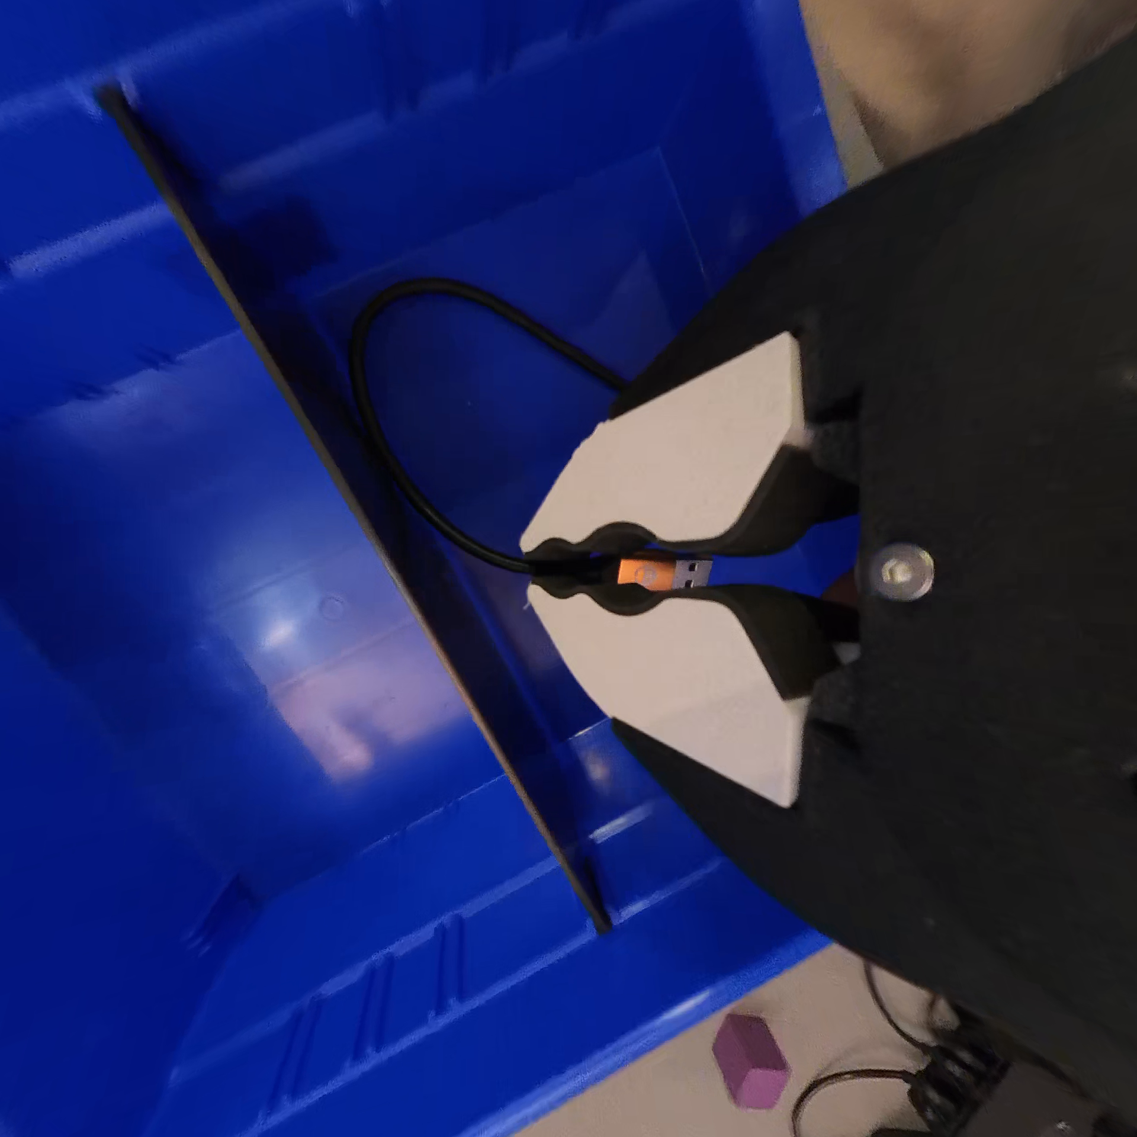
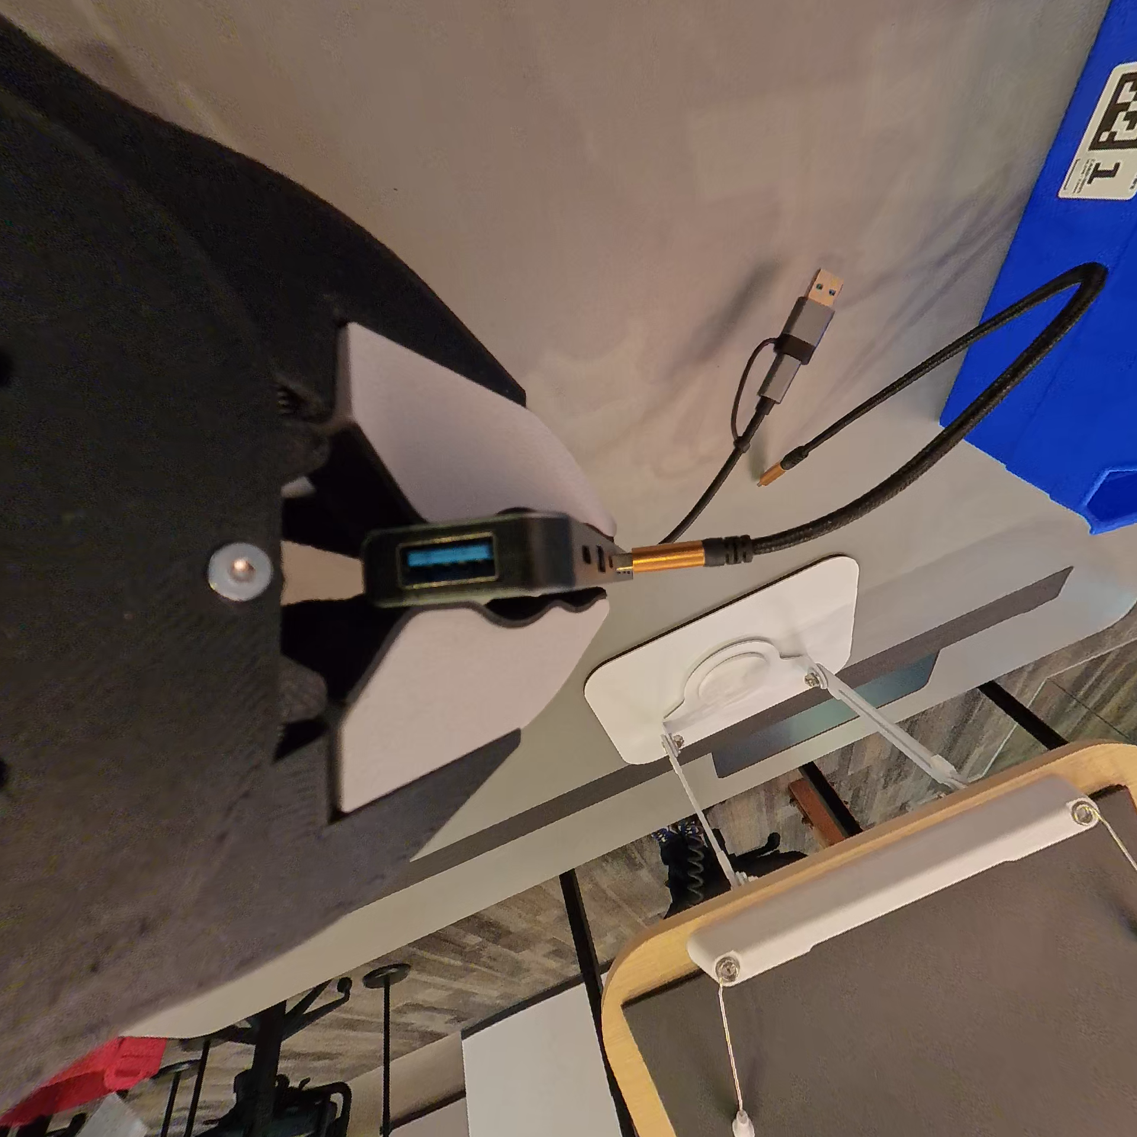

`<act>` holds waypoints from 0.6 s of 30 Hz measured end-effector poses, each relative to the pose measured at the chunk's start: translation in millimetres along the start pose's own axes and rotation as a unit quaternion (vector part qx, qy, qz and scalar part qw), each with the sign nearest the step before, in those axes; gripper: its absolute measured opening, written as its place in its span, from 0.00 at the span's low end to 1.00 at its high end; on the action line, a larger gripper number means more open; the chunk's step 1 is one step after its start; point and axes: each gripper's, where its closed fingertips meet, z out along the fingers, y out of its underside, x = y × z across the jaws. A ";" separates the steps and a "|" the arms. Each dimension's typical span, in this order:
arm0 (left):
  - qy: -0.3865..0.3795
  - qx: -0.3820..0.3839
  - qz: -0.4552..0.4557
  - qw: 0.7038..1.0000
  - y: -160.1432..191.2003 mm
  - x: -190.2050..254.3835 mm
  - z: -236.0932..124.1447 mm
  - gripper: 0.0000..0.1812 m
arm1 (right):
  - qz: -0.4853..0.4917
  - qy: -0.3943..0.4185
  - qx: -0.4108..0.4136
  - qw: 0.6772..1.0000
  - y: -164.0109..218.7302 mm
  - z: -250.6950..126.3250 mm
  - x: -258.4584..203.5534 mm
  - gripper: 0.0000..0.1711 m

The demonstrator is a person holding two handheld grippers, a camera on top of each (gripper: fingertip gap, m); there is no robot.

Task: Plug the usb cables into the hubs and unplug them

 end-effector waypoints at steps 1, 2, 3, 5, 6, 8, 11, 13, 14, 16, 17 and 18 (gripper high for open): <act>0.006 0.014 0.003 1.000 -3.4 2.3 -4.3 0.02 | 0.001 -0.001 0.001 1.000 -0.3 0.1 -0.3 0.07; 0.008 0.022 -0.003 1.000 -5.5 2.5 -8.0 0.02 | 0.001 -0.002 0.001 1.000 -0.3 0.2 -0.6 0.07; 0.008 0.029 -0.005 1.000 -7.0 2.3 -11.2 0.02 | 0.001 -0.002 0.000 1.000 -0.3 0.3 -0.9 0.07; 0.025 0.052 -0.017 0.998 -11.6 5.0 -17.5 0.02 | 0.000 -0.003 0.001 1.000 -0.9 0.2 -1.6 0.07; 0.032 0.067 -0.023 0.997 -14.6 5.5 -20.8 0.02 | 0.000 -0.003 0.001 1.000 -1.3 0.0 -1.7 0.07; 0.045 0.095 -0.029 0.994 -20.9 7.0 -28.5 0.02 | 0.000 -0.003 0.003 1.000 -2.0 -0.4 -1.5 0.07; 0.056 0.140 -0.041 0.988 -32.7 6.1 -44.1 0.02 | 0.004 -0.006 0.008 1.000 -2.8 -1.1 -1.3 0.07; 0.072 0.184 -0.039 0.980 -43.6 9.2 -58.7 0.02 | 0.006 -0.007 0.015 1.000 -3.9 -1.6 -1.5 0.07; 0.075 0.197 -0.044 0.977 -47.4 9.3 -64.9 0.02 | 0.006 -0.009 0.020 1.000 -5.1 -1.8 -1.9 0.07; 0.080 0.223 -0.042 0.971 -55.5 12.0 -76.7 0.02 | 0.005 -0.014 0.029 0.999 -7.4 -2.3 -3.5 0.07; 0.083 0.236 -0.039 0.967 -59.7 14.1 -82.4 0.02 | 0.004 -0.017 0.036 0.999 -9.0 -2.7 -4.4 0.07; 0.083 0.242 -0.037 0.966 -62.6 15.2 -86.5 0.02 | 0.004 -0.020 0.041 0.999 -10.1 -2.8 -5.6 0.07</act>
